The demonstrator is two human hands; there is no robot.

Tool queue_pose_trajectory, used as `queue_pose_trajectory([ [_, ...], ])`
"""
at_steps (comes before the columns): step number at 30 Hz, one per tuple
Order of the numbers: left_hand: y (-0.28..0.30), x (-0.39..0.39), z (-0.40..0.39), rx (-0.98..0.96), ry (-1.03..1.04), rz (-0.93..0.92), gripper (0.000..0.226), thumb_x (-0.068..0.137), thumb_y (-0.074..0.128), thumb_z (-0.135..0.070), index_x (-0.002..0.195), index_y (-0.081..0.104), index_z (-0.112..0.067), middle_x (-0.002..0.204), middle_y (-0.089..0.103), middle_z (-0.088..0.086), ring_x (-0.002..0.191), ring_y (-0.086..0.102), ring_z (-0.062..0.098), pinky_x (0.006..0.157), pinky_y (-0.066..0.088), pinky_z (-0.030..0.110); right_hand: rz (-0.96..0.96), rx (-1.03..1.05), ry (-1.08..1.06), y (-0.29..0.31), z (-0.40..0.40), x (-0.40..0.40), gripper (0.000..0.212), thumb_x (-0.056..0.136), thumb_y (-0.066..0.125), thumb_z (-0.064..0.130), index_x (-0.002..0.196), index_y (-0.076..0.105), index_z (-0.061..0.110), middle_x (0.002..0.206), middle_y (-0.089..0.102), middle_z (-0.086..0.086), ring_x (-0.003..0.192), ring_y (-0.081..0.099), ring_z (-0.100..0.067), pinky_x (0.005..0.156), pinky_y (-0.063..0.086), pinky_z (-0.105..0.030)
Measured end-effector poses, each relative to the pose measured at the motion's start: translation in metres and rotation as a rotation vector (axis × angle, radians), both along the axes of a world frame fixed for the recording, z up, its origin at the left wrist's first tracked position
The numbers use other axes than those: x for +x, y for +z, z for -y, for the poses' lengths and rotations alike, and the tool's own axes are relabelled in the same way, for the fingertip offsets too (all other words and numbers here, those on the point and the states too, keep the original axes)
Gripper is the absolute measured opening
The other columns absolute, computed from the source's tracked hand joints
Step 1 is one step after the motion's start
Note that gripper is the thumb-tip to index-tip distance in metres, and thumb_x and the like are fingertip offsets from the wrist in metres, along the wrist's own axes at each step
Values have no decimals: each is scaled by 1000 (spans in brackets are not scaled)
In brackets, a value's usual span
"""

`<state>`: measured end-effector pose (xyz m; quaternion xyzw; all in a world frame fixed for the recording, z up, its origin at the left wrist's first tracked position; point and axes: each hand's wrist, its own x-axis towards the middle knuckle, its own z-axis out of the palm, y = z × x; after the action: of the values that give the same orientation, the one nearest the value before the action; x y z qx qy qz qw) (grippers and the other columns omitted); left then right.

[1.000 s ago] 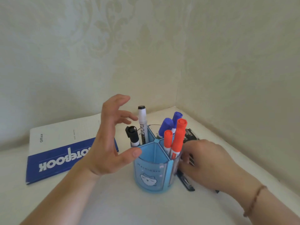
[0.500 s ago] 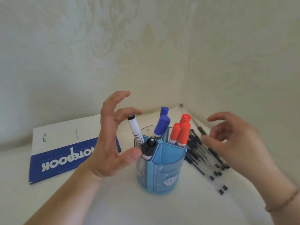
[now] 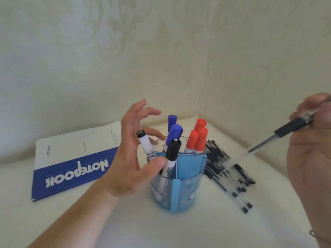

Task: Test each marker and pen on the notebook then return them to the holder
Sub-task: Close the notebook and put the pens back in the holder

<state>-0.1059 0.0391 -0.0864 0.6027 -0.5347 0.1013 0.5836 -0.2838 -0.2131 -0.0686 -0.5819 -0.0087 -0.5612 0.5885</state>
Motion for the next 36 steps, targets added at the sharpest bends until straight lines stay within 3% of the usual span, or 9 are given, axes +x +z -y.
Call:
queue_pose_trajectory([
  [3,3,-3,3,-57,36,55,79,71,53,-23,142,19,-24,137,39,14,105,57,35,89,47,44,38,-22,-16,20,-43,15,62,85,71,41,116,37,0,96,65,7,94,59,-14,89,43,-24],
  [9,0,-11,11,-96,123,326,86,70,71,-48,134,28,-11,132,32,13,125,38,45,99,38,58,30,-279,-14,15,-90,25,20,83,72,23,94,57,19,92,71,4,86,67,-19,75,52,-29],
  [14,3,-9,6,-128,226,439,65,77,61,-54,124,40,-14,130,30,11,133,31,21,107,27,34,-119,-339,-5,17,-77,25,27,92,60,38,81,66,14,82,70,-6,75,62,-19,66,45,-30],
  [17,3,-10,6,-180,266,521,56,72,63,-42,120,47,-16,127,32,11,128,36,23,103,30,37,-479,-355,-133,13,-57,30,11,83,67,35,72,67,32,71,68,9,57,52,-5,54,41,-18],
  [21,4,-12,8,-155,287,636,53,69,58,-30,122,54,-24,136,35,6,122,39,31,100,31,41,-1301,-856,-276,-11,-50,45,21,77,66,51,66,55,36,74,59,16,71,54,-5,61,45,-26],
  [24,8,-18,9,-122,305,717,49,70,51,-25,118,60,-26,138,39,7,123,35,27,102,29,40,-1485,-962,-332,-12,-58,48,32,78,59,61,72,49,32,81,53,13,79,52,-14,55,33,-26],
  [29,12,-35,15,-137,331,818,39,87,50,-41,125,51,-32,138,49,-1,128,40,26,95,36,58,-1550,-1051,-410,-8,-70,48,25,87,52,49,86,59,25,87,58,7,83,53,-21,61,41,-29],
  [32,14,-43,18,-117,348,858,33,89,52,-42,121,57,-35,135,56,-4,130,43,25,100,31,58,-1493,-993,-432,-5,-68,43,19,90,45,39,91,59,27,87,55,8,84,57,-21,65,46,-30],
  [36,15,-41,17,-81,372,843,24,90,52,-40,107,67,-29,124,66,-8,122,48,24,100,29,57,-877,-505,-367,13,-55,33,8,91,60,30,84,59,26,66,62,2,58,54,-10,55,42,-20],
])
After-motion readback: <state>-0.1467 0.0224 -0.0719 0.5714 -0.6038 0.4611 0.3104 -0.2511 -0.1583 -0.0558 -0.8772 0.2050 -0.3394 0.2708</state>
